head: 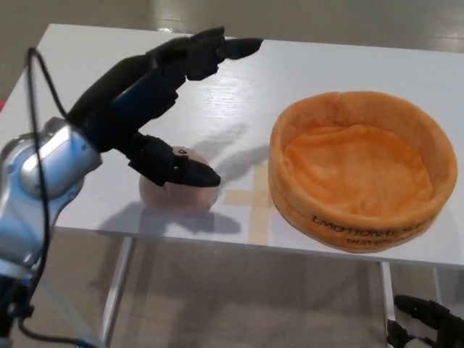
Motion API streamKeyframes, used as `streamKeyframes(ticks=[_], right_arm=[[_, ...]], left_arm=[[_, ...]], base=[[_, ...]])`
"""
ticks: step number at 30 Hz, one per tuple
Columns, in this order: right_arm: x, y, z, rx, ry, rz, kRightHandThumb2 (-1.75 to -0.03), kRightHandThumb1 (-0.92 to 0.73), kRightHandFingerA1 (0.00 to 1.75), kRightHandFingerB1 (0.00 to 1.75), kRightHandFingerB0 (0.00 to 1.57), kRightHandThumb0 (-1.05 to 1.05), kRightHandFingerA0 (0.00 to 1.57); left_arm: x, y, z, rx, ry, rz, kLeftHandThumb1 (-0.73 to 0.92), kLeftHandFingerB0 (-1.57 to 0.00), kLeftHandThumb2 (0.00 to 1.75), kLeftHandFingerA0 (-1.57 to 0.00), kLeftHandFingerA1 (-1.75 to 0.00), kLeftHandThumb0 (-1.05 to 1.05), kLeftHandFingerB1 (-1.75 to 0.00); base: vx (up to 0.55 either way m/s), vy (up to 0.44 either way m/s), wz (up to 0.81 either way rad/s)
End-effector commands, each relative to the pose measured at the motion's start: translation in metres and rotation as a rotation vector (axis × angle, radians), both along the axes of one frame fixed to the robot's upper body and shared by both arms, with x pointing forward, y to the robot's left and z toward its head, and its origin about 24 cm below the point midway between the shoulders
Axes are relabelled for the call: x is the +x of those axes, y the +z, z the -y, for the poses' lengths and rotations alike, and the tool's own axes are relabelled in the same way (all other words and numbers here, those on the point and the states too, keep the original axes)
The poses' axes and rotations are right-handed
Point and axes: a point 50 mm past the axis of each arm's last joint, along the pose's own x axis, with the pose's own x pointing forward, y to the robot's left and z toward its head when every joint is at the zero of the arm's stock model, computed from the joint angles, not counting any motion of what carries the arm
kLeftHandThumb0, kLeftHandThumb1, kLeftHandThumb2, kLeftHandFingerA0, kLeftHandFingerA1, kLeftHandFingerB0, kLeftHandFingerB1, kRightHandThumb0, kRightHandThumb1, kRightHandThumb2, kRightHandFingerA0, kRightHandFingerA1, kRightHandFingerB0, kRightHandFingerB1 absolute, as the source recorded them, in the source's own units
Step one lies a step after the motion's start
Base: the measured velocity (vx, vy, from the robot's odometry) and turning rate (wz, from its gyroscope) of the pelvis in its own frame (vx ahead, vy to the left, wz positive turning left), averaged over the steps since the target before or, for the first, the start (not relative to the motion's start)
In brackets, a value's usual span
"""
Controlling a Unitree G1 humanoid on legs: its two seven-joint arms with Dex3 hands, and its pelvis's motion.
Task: Use the left hand to pick up the pink round toy on the left and place it inside the orange plate on the desk.
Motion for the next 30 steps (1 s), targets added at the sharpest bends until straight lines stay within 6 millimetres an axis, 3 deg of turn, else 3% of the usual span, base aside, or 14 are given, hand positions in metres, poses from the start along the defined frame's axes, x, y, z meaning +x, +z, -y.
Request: streamKeyframes(ticks=[1,9,10,12,13,14,15,16,17,18,22,23,24,30], right_arm=[[-0.009,-0.007,-0.002,0.018,-0.013,-0.018,-0.58,-0.64,0.69,0.52,0.54,-0.23,0.61],[-0.01,-0.007,-0.002,0.008,-0.004,-0.021,-0.59,-0.65,0.64,0.52,0.54,-0.24,0.6],[-0.009,-0.006,-0.002,0.005,-0.001,-0.023,-0.59,-0.66,0.66,0.51,0.55,-0.23,0.61],[-0.008,-0.006,-0.002,0.008,-0.002,-0.023,-0.59,-0.66,0.64,0.51,0.55,-0.23,0.61],[-0.008,-0.006,-0.002,0.009,-0.003,-0.022,-0.59,-0.65,0.64,0.52,0.56,-0.22,0.61],[-0.008,-0.006,-0.002,0.011,-0.005,-0.021,-0.59,-0.65,0.64,0.52,0.56,-0.22,0.61],[-0.009,-0.006,-0.002,0.017,-0.009,-0.015,-0.58,-0.65,0.69,0.55,0.58,-0.23,0.61],[-0.009,-0.006,-0.002,0.018,-0.011,-0.013,-0.58,-0.65,0.69,0.55,0.58,-0.23,0.61],[-0.009,-0.006,-0.002,0.02,-0.013,-0.012,-0.58,-0.64,0.69,0.55,0.57,-0.23,0.62],[-0.009,-0.006,-0.002,0.019,-0.014,-0.013,-0.59,-0.65,0.7,0.55,0.59,-0.22,0.62],[-0.008,-0.006,-0.002,0.02,-0.014,-0.015,-0.59,-0.64,0.72,0.55,0.58,-0.23,0.62],[-0.008,-0.006,-0.002,0.016,-0.011,-0.018,-0.59,-0.65,0.72,0.55,0.58,-0.24,0.62],[-0.008,-0.006,-0.002,0.017,-0.011,-0.017,-0.58,-0.64,0.73,0.57,0.6,-0.21,0.63],[-0.007,-0.005,-0.002,0.02,-0.016,-0.013,-0.59,-0.64,0.75,0.57,0.61,-0.23,0.63]], left_arm=[[0.043,-0.07,-0.012,0.329,0.281,-0.1,0.4,-0.16,0.53,-0.04,-0.24,-0.3,-0.3],[0.048,-0.089,-0.018,0.362,0.308,-0.17,0.41,-0.18,0.55,-0.07,-0.23,-0.33,-0.32],[0.047,-0.096,-0.02,0.359,0.311,-0.178,0.32,0.0,0.84,-0.01,-0.5,-0.22,-0.46],[0.048,-0.098,-0.021,0.365,0.318,-0.181,0.33,0.0,0.85,0.0,-0.5,-0.22,-0.46],[0.048,-0.099,-0.021,0.367,0.319,-0.182,0.38,-0.17,0.59,-0.09,-0.33,-0.38,-0.34],[0.048,-0.1,-0.021,0.369,0.32,-0.183,0.38,-0.17,0.59,-0.09,-0.33,-0.38,-0.34],[0.048,-0.105,-0.021,0.387,0.323,-0.2,0.34,-0.07,0.87,-0.07,-0.51,-0.21,-0.49],[0.048,-0.107,-0.021,0.393,0.324,-0.204,0.34,-0.07,0.87,-0.07,-0.51,-0.21,-0.49],[0.048,-0.108,-0.021,0.397,0.324,-0.209,0.34,-0.11,0.88,-0.11,-0.52,-0.19,-0.51],[0.048,-0.109,-0.021,0.383,0.314,-0.234,0.53,-0.3,0.56,-0.42,-0.36,-0.32,-0.31],[0.049,-0.111,-0.021,0.336,0.298,-0.288,0.56,-0.35,0.57,-0.56,-0.41,-0.28,-0.32],[0.05,-0.111,-0.022,0.308,0.298,-0.318,0.72,-0.53,0.62,-0.95,-0.56,-0.24,-0.38],[0.051,-0.11,-0.022,0.294,0.299,-0.329,0.82,-0.79,0.66,-1.11,-0.66,-0.21,-0.46],[0.053,-0.103,-0.02,0.279,0.3,-0.279,0.82,-0.87,0.68,-1.08,-0.87,-0.2,-0.55]], base=[[0.0,0.0,0.0],[0.0,0.0,0.0],[0.0,0.0,0.0],[0.0,0.0,0.0],[0.0,0.0,0.0],[0.0,0.0,0.0],[0.0,0.0,0.0],[0.0,0.0,0.0],[0.0,0.0,0.0],[0.0,0.0,0.0],[0.0,0.0,0.0],[0.0,0.0,0.0],[0.0,0.0,0.0],[0.0,0.0,0.0]])
